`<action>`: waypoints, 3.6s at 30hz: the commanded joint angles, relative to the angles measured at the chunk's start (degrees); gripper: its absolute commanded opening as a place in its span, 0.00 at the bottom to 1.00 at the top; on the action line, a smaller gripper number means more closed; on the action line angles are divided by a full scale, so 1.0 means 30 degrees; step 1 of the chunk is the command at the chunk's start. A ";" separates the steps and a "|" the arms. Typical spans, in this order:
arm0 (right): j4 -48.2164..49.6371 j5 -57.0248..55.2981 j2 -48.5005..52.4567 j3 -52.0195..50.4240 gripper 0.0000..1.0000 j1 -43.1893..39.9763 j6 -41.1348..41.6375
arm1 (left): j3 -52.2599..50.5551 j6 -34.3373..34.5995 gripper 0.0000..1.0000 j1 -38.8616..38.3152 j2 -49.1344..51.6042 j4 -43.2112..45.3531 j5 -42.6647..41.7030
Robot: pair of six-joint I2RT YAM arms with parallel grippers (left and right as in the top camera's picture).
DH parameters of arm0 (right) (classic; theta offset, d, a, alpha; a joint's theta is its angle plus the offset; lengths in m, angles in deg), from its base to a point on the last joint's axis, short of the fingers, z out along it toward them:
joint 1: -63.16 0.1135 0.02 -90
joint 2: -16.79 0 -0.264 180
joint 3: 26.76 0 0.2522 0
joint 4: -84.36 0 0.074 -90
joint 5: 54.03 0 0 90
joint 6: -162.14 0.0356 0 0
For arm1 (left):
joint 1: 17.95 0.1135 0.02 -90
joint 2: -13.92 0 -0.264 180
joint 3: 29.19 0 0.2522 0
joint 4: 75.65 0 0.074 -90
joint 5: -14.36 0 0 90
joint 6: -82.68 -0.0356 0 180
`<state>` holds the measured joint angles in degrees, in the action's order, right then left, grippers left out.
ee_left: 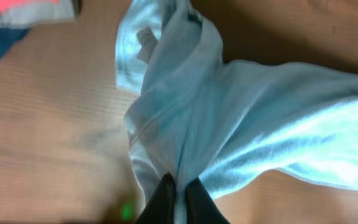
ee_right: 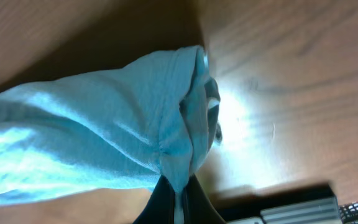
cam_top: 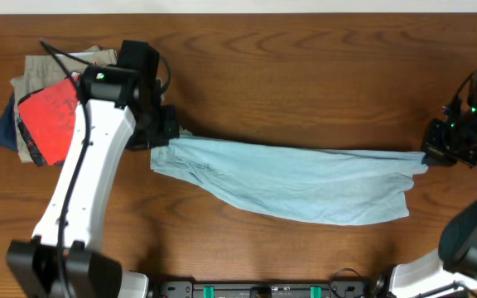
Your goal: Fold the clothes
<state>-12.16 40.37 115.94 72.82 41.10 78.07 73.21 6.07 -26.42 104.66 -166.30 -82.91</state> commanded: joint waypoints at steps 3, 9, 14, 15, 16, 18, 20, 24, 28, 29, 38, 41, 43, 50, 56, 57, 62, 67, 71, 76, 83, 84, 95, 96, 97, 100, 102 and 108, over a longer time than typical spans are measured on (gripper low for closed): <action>-0.1428 0.0182 -0.2455 0.0036 0.02 -0.0255 -0.0663 | 0.0029 -0.0226 0.06 -0.0007 -0.2142 -0.2404 0.0044; -0.3031 0.0182 -0.4102 0.0029 0.06 -0.0248 -0.1093 | 0.0029 -0.0226 0.06 -0.0007 -0.4248 -0.3767 -0.2273; -0.2943 0.0189 -0.4248 -0.0160 0.08 -0.0131 -0.1086 | 0.0015 -0.0226 0.06 -0.0007 -0.4721 -0.2652 -0.2368; -0.2667 0.0189 -0.4182 -0.0291 0.09 -0.0080 -0.1086 | -0.0036 -0.0226 0.06 -0.0007 -0.4641 -0.2244 -0.2361; -0.2419 0.0189 -0.4065 -0.0423 0.09 -0.0051 -0.1086 | -0.0138 -0.0226 0.06 -0.0007 -0.4510 -0.1763 -0.2361; -0.1938 0.0189 -0.3657 -0.0750 0.09 0.0007 -0.1086 | -0.0503 -0.0226 0.06 -0.0007 -0.4160 -0.0590 -0.2368; -0.1413 0.0189 -0.3184 -0.1180 0.09 0.0022 -0.1078 | -0.1064 -0.0226 0.06 -0.0007 -0.3636 0.0685 -0.2368; -0.0197 0.0189 -0.2055 -0.2237 0.09 0.0022 -0.1071 | -0.2200 -0.0233 0.06 -0.0007 -0.1953 0.3082 -0.2237; 0.2317 0.0189 -0.0692 -0.2535 0.09 0.0015 -0.0138 | -0.2477 -0.0240 0.06 0.0000 0.0160 0.6747 -0.0619; 0.3636 0.0233 -0.0444 -0.2543 0.11 0.0000 0.0481 | -0.2477 -0.0248 0.06 0.0015 0.0612 0.8029 -0.0554; 0.8364 0.2062 -0.0044 -0.2543 0.65 0.0036 0.1654 | -0.2477 -0.0226 0.94 0.0007 0.2251 1.0491 -0.0772; 0.7417 0.2055 -0.0044 -0.2543 0.64 0.0131 0.1574 | -0.2484 -0.0233 0.94 0.0015 0.2426 0.9347 -0.0765; 0.6739 0.2055 -0.0044 -0.2543 0.64 0.0124 0.1566 | -0.2572 -0.0240 0.93 0.0015 0.2608 0.9224 -0.0736; 0.5253 0.2055 -0.0044 -0.2550 0.64 0.0131 0.1421 | -0.2637 -0.0255 0.86 0.0007 0.4029 1.0047 -0.0197; 0.4998 0.2047 -0.0044 -0.2608 0.64 0.0131 0.1406 | -0.2637 -0.0372 0.63 0.0000 0.5931 1.0506 -0.0226; 0.5013 0.2047 -0.0044 -0.2637 0.64 0.0124 0.1406 | -0.2637 -0.0379 0.57 -0.0015 0.6156 1.0389 -0.0291; 0.5136 0.2047 -0.0044 -0.2681 0.64 0.0131 0.1421 | -0.2637 -0.0372 0.37 -0.0044 0.6914 0.9486 -0.0408; 0.5151 0.2047 -0.0044 -0.2681 0.64 0.0131 0.1421 | -0.2637 -0.0372 0.15 -0.0087 0.6943 0.8990 -0.0415; 0.5151 0.2040 -0.0044 -0.2681 0.63 0.0124 0.1413 | -0.2637 -0.0357 0.06 -0.0248 0.6936 0.8619 -0.0517; 0.5166 0.2033 -0.0044 -0.2681 0.64 0.0124 0.1413 | -0.2616 -0.0816 0.06 -0.0328 0.6506 0.7592 -0.4925; 0.5173 0.1239 -0.0044 -0.2681 0.64 0.0124 0.1413 | -0.2616 -0.4014 0.06 -0.0488 0.5144 0.3708 -1.2225; 0.5173 0.1239 -0.0044 -0.2681 0.64 0.0124 0.1413 | -0.2616 -0.4342 0.06 -0.0510 0.5100 0.3388 -1.2152; 0.5151 0.1246 -0.0044 -0.2681 0.64 0.0124 0.1413 | -0.2616 -0.3650 0.59 -0.0532 0.5078 0.6273 -0.5282; 0.5151 0.1246 -0.0044 -0.2681 0.64 0.0124 0.1413 | -0.2616 -0.3577 0.65 -0.0532 0.5085 0.6987 -0.4707; 0.5144 0.1246 -0.0044 -0.2688 0.64 0.0124 0.1413 | -0.2616 -0.3577 0.70 -0.0532 0.5115 0.7526 -0.4320; 0.5144 0.1246 -0.0044 -0.2688 0.64 0.0124 0.1421 | -0.2616 -0.3585 0.74 -0.0546 0.5304 0.8859 -0.4036; 0.5144 0.1246 -0.0044 -0.2688 0.64 0.0124 0.1421 | -0.2616 -0.3577 0.74 -0.0546 0.5544 0.9355 -0.4029; 0.5151 0.1246 -0.0044 -0.2688 0.64 0.0124 0.1421 | -0.2616 -0.3220 0.70 -0.0546 0.6455 1.0404 -0.3687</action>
<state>3.16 44.29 116.16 64.80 41.20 82.18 65.40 -4.22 -28.12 121.77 -135.56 -95.87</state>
